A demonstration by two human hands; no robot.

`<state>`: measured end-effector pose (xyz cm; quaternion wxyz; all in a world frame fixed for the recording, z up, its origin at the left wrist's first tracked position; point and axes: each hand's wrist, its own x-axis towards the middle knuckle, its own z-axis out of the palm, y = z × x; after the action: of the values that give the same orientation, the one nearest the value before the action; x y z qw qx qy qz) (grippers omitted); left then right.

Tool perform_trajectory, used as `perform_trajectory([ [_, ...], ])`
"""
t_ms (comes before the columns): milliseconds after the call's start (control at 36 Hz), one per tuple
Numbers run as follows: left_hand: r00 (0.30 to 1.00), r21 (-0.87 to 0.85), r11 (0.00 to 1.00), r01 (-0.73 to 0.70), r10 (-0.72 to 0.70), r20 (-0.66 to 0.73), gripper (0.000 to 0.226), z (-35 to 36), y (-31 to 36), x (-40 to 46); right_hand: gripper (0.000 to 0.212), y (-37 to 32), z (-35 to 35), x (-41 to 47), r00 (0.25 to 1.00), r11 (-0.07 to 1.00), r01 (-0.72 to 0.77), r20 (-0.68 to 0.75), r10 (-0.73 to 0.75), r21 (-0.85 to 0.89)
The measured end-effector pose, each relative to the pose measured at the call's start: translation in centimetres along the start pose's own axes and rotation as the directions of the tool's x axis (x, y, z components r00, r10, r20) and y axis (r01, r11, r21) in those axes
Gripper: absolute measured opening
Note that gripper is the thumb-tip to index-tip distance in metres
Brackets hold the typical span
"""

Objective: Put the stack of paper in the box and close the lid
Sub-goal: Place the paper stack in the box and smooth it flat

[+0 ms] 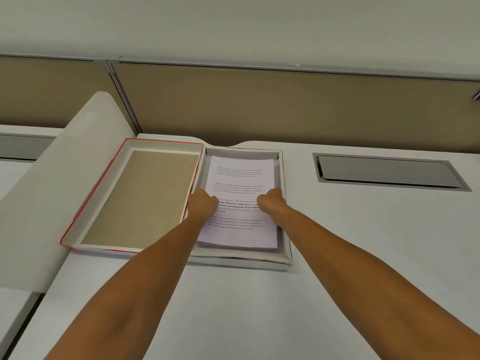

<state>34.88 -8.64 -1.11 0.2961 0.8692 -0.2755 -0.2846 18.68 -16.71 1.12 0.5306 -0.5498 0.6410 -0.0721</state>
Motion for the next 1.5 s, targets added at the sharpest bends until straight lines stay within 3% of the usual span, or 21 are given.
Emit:
perform_trajectory([
  [83, 0.999, 0.018, 0.999, -0.05, 0.05, 0.008, 0.012, 0.1, -0.3, -0.5, 0.083, 0.1, 0.0, -0.8, 1.0, 0.999, -0.017, 0.019, 0.017, -0.034],
  [361, 0.999, -0.026, 0.999, -0.032, 0.033, 0.02, 0.033, 0.0, -0.9, -1.1, 0.08, 0.0, 0.1, -1.4, 0.999, 0.998, -0.051, -0.007, 0.052, 0.032],
  [472, 0.999, -0.085, 0.995, 0.051, -0.051, 0.01, 0.013, -0.2, -0.7, -0.6, 0.075, -0.2, 0.5, -1.2, 0.997, 0.998, -0.06, -0.037, 0.061, 0.034],
  [556, 0.998, -0.083, 0.995, 0.064, -0.064, 0.003, 0.026, -0.4, -0.6, 0.0, 0.07, 0.0, 0.5, -1.0, 0.998, 0.999, -0.05, -0.038, 0.05, 0.018],
  [639, 0.999, -0.035, 0.999, 0.039, -0.038, 0.018, 0.023, -0.7, -0.3, 0.0, 0.056, 0.1, 0.5, -0.7, 0.999, 0.999, -0.037, -0.032, 0.036, -0.006],
  [778, 0.996, 0.081, 0.996, -0.027, 0.02, 0.083, 0.014, -1.3, -0.3, -0.4, 0.074, -0.5, 0.8, -0.7, 0.998, 0.995, -0.06, 0.005, 0.061, -0.079],
  [861, 0.994, 0.161, 0.984, -0.073, 0.059, 0.091, 0.04, -1.2, -0.6, -0.7, 0.075, -0.5, 0.8, -0.3, 0.999, 0.997, -0.028, -0.018, 0.027, -0.068],
  [972, 0.965, 0.215, 0.943, -0.256, 0.234, 0.121, 0.043, -0.6, -1.0, -1.8, 0.087, -0.1, 1.5, -0.2, 0.993, 0.986, 0.087, -0.068, -0.098, -0.143],
  [1056, 0.88, 0.329, 0.833, -0.445, 0.339, 0.332, 0.092, -0.3, -2.4, -2.7, 0.086, -0.2, 1.9, 0.2, 0.927, 0.902, 0.296, -0.135, -0.351, -0.314],
  [1139, 0.839, 0.363, 0.794, -0.488, 0.312, 0.445, 0.123, -0.7, -4.2, -3.6, 0.084, -0.9, 2.0, 1.1, 0.887, 0.825, 0.378, -0.09, -0.452, -0.421],
  [1194, 0.834, 0.374, 0.781, -0.501, 0.32, 0.449, 0.129, -0.8, -5.1, -3.9, 0.079, -1.6, 1.9, 1.7, 0.876, 0.788, 0.413, -0.039, -0.481, -0.456],
  [1306, 0.823, 0.417, 0.742, -0.525, 0.318, 0.47, 0.131, -0.5, -6.0, -4.2, 0.048, -3.0, 1.5, 3.6, 0.849, 0.72, 0.475, 0.049, -0.526, -0.505],
  [1500, 0.834, 0.415, 0.749, -0.517, 0.33, 0.442, 0.122, 0.0, -6.9, -3.8, 0.065, -5.4, 1.3, 7.7, 0.85, 0.602, 0.455, 0.117, -0.514, -0.656],
])
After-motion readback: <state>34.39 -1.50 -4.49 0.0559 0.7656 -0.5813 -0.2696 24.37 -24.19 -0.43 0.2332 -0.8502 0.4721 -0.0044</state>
